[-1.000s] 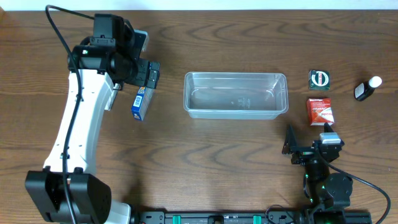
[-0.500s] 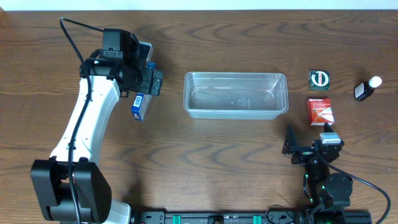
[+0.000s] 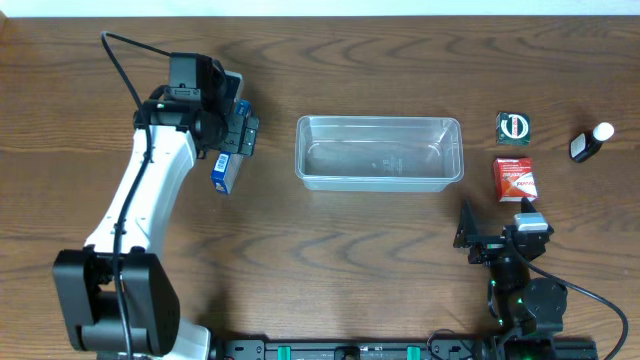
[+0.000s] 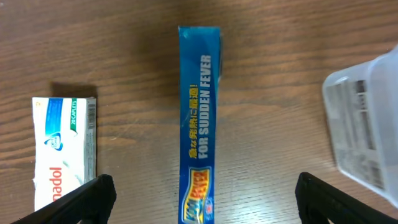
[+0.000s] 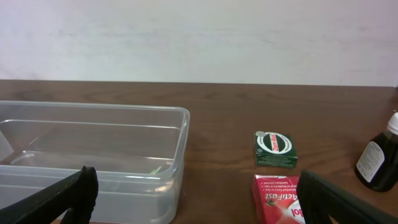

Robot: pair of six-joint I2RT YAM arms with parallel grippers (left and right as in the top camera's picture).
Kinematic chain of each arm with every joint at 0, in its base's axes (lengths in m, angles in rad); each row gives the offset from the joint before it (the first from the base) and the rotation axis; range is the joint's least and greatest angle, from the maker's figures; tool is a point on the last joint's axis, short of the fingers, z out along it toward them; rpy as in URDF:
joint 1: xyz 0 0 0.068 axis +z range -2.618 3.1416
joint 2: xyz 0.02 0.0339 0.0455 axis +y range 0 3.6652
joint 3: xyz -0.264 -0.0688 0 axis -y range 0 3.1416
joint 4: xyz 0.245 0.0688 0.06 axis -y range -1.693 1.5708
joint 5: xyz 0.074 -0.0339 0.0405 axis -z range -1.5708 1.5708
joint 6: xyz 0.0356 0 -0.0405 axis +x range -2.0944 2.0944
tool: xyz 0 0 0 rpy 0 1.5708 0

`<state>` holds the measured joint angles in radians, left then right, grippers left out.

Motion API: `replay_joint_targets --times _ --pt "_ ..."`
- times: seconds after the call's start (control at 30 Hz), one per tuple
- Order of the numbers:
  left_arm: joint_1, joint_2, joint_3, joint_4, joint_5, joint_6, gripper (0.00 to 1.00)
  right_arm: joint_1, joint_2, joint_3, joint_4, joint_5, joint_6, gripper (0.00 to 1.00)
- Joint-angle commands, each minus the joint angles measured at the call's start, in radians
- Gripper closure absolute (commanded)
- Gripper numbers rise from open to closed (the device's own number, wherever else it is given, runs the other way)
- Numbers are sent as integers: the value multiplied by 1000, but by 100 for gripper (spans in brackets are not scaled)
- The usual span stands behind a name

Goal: Pack container
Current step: 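Reach left gripper to the blue Kool Fever box and grasp it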

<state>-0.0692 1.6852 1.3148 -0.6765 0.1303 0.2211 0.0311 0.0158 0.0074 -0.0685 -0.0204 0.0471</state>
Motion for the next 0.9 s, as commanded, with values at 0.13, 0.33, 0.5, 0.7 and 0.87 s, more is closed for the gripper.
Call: replay_joint_targets --times 0.13,0.33,0.5,0.7,0.87 --pt "-2 113 -2 12 -19 10 14 -8 -3 -2 -3 -6 -11 1" --pt "-2 143 -2 37 -19 10 29 -8 -3 -2 -3 -6 -11 1" --pt "-2 142 -2 51 -19 10 45 -8 -3 -2 -3 -6 -11 1" --pt "-2 140 -1 55 -19 11 69 -8 -3 -2 -3 -6 -11 1" --pt "-2 126 0 58 -20 11 73 -8 -3 -2 -3 -6 -11 1"
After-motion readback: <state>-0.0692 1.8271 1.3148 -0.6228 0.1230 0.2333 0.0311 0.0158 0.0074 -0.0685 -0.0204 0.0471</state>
